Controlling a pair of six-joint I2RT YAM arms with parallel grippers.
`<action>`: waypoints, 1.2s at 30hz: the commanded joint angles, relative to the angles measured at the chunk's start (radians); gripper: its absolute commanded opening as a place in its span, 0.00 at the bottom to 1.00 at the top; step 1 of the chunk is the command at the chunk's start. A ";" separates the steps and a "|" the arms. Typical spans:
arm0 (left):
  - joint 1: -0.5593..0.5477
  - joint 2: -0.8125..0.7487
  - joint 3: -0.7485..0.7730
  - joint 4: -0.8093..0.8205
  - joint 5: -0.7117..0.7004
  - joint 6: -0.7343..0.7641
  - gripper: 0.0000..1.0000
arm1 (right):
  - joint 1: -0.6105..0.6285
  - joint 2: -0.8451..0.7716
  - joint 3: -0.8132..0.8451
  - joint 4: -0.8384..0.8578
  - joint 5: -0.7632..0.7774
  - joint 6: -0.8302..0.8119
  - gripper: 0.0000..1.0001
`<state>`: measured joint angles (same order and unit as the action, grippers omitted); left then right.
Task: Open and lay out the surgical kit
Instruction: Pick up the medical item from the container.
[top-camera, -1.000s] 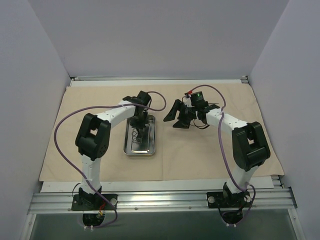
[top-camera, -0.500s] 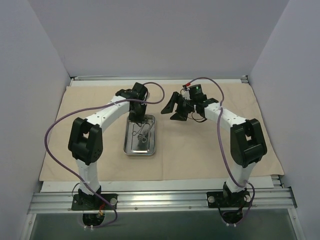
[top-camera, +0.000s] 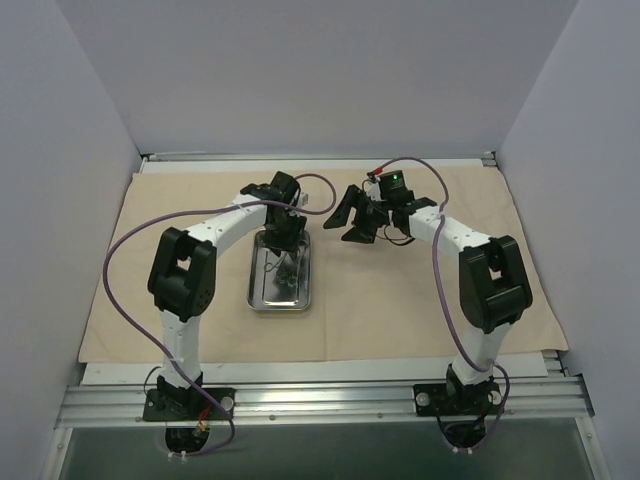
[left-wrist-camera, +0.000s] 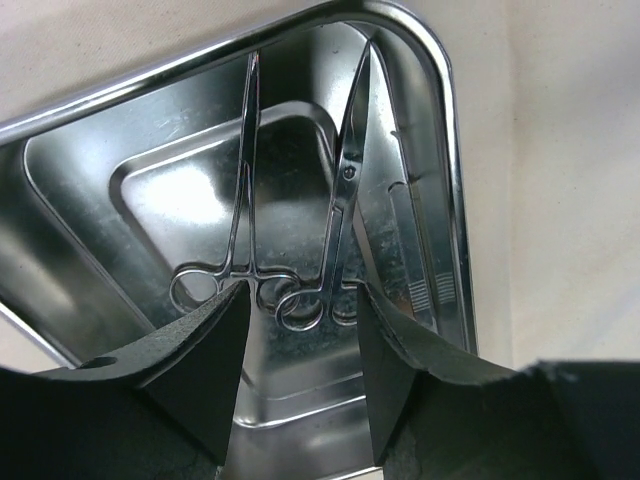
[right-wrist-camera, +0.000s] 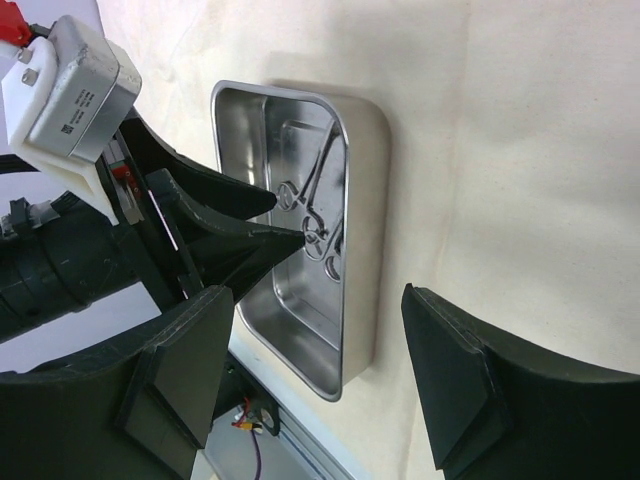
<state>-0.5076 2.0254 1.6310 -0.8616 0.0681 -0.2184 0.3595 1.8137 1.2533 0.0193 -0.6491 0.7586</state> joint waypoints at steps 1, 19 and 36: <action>-0.003 0.015 0.012 0.059 0.033 0.027 0.56 | -0.022 -0.042 -0.020 -0.010 -0.017 -0.015 0.69; -0.080 0.079 -0.020 0.065 -0.096 -0.016 0.46 | -0.028 -0.053 -0.048 0.005 -0.020 -0.005 0.68; -0.103 0.174 -0.066 0.042 -0.168 -0.050 0.40 | -0.027 -0.059 -0.048 -0.007 -0.014 -0.015 0.68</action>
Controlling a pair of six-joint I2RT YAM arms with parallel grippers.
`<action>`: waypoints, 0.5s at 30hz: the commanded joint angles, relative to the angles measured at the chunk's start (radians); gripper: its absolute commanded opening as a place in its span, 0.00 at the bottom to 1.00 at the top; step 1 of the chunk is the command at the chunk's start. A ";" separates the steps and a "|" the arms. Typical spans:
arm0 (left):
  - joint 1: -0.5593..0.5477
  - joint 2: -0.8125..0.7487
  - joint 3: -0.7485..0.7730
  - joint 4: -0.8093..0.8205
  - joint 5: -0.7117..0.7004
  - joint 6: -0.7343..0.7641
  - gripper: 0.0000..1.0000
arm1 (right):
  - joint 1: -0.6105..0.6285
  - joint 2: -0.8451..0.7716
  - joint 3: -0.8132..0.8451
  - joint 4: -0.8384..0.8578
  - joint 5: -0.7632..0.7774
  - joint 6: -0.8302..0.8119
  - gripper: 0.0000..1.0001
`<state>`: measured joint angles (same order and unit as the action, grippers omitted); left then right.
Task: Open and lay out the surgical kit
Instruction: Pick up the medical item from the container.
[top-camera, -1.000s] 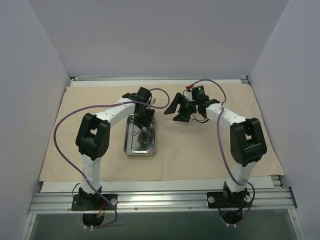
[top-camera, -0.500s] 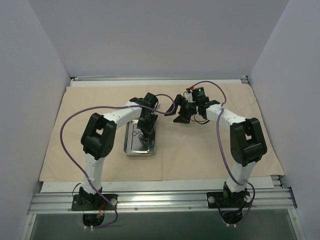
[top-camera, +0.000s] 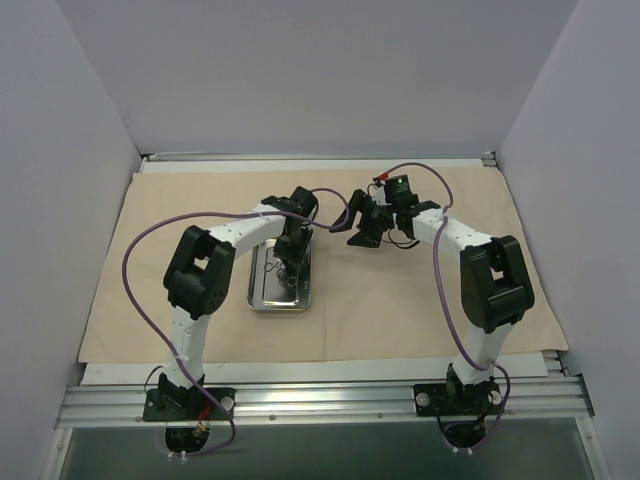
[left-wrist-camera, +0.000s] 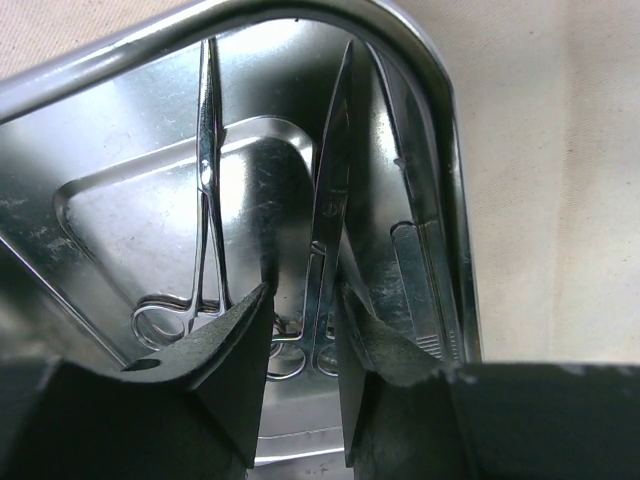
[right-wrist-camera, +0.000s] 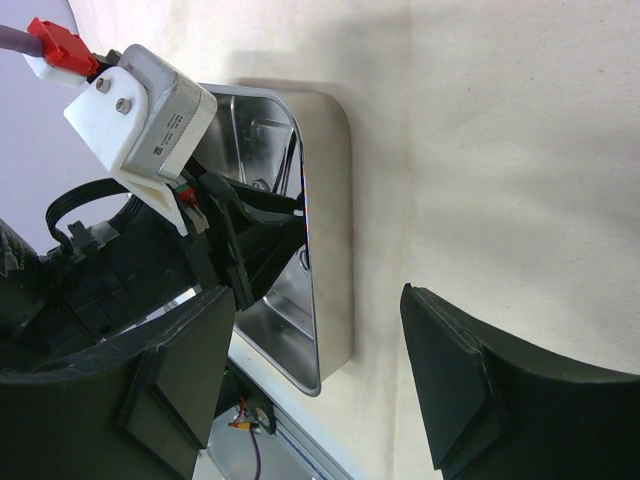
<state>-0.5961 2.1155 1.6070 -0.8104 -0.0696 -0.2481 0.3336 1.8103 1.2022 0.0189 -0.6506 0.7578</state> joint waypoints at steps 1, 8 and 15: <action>-0.018 0.093 -0.039 -0.013 -0.033 -0.029 0.40 | -0.001 -0.055 0.005 -0.013 -0.009 -0.017 0.68; -0.021 0.144 -0.041 -0.021 -0.053 -0.033 0.33 | 0.002 -0.068 0.005 -0.014 -0.004 -0.021 0.68; -0.024 0.187 -0.048 -0.021 -0.071 -0.033 0.23 | 0.004 -0.103 -0.015 -0.046 0.008 -0.037 0.67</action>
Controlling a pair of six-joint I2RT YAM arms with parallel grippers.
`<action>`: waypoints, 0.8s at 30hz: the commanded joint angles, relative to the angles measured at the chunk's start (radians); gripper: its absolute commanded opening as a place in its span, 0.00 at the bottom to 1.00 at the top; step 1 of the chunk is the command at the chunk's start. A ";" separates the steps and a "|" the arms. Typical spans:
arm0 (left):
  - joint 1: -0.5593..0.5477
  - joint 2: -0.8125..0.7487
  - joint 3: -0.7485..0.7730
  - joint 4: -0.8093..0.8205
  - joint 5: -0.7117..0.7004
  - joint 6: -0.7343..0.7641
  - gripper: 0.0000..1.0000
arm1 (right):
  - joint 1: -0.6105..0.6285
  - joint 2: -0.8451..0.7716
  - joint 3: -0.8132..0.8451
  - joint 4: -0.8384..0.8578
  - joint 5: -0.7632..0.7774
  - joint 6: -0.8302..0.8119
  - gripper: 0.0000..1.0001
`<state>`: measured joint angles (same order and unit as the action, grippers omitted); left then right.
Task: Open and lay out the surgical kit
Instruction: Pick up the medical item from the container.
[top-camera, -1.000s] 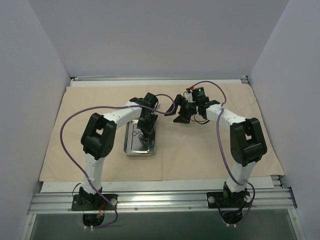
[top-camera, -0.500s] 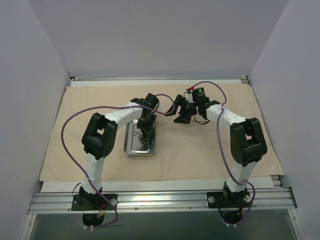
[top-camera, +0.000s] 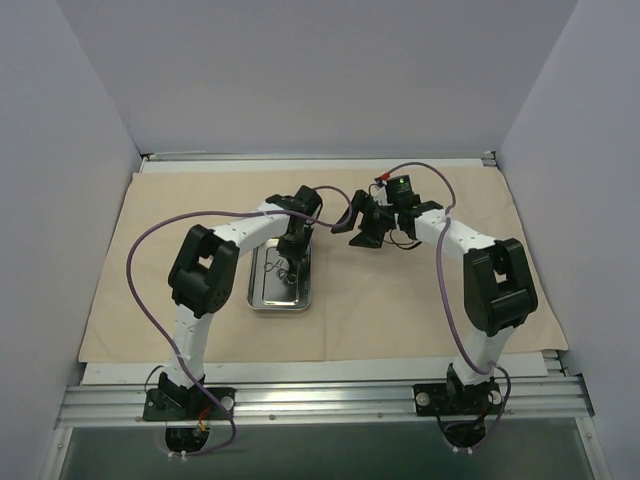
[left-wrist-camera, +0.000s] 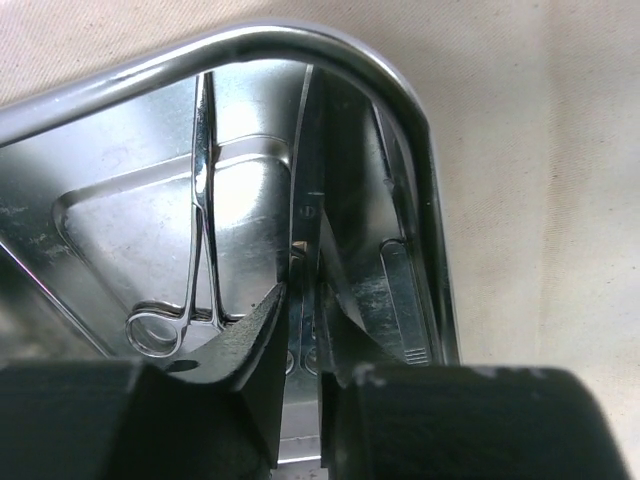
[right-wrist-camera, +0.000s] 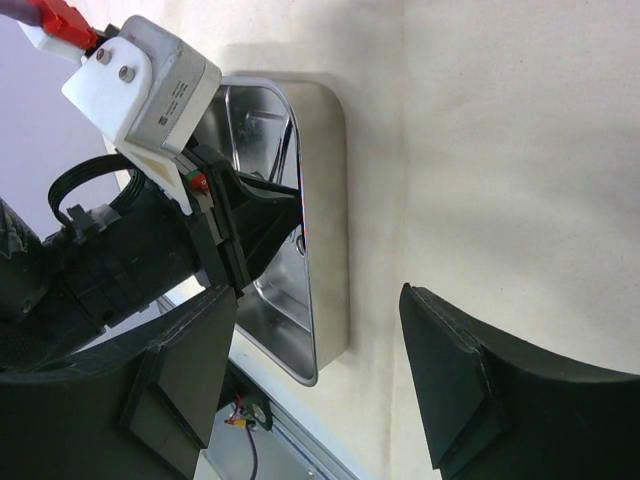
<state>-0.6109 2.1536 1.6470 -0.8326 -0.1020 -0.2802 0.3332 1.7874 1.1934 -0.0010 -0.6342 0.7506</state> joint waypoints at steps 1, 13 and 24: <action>-0.007 0.150 -0.093 0.006 -0.041 -0.004 0.21 | 0.004 -0.083 -0.011 -0.031 -0.007 -0.034 0.67; 0.023 -0.060 -0.087 -0.023 -0.070 0.012 0.02 | 0.023 -0.056 0.012 -0.011 -0.012 -0.031 0.67; 0.045 -0.219 0.006 -0.120 0.008 0.016 0.02 | 0.067 0.015 0.067 0.039 -0.022 0.003 0.67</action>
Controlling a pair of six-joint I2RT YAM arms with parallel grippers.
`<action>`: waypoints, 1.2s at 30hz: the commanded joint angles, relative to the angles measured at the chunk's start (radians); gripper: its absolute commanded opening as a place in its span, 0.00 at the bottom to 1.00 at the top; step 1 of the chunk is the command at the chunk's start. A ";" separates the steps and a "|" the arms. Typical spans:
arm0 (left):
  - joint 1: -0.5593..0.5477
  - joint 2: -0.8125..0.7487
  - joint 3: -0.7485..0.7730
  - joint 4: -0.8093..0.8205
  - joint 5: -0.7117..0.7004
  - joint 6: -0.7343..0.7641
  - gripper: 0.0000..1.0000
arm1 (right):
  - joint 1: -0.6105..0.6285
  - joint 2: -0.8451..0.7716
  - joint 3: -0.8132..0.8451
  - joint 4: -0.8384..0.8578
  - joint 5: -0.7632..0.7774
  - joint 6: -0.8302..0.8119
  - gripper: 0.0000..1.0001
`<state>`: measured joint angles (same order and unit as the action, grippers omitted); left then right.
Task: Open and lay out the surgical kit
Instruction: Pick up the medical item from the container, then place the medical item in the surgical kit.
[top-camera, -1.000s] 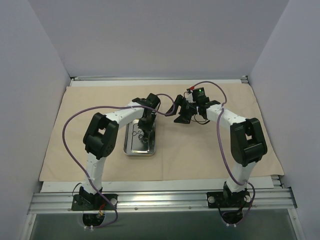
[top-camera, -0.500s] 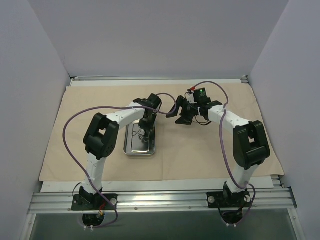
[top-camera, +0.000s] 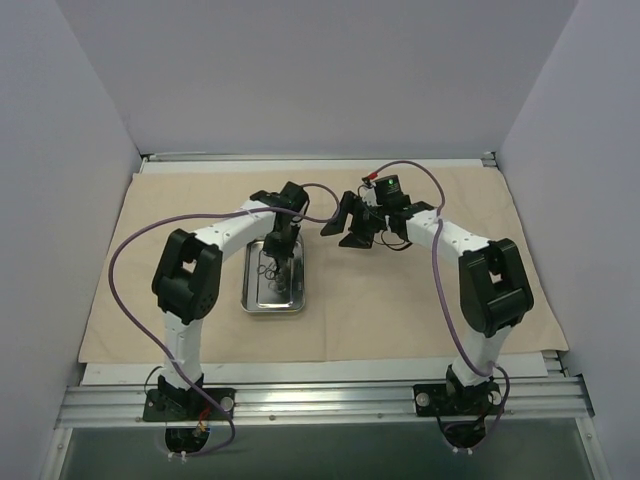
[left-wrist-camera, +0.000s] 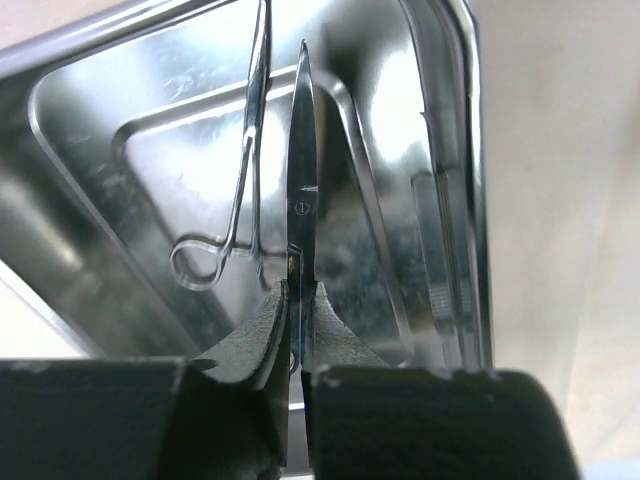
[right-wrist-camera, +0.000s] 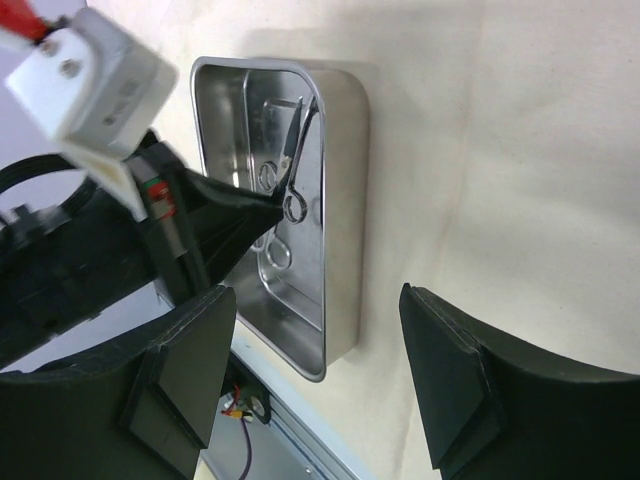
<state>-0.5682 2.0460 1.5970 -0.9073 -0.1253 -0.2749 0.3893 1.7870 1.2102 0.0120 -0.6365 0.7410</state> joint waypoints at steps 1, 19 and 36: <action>0.002 -0.119 0.063 -0.051 0.033 0.005 0.02 | 0.011 0.018 0.060 0.028 -0.022 0.014 0.67; 0.007 -0.225 0.109 -0.064 0.260 -0.052 0.02 | 0.088 0.114 0.167 0.120 -0.035 0.104 0.55; 0.004 -0.239 0.142 -0.061 0.299 -0.061 0.02 | 0.126 0.167 0.167 0.176 -0.066 0.138 0.23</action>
<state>-0.5659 1.8557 1.6814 -0.9688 0.1474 -0.3321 0.5041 1.9354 1.3514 0.1276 -0.6628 0.8543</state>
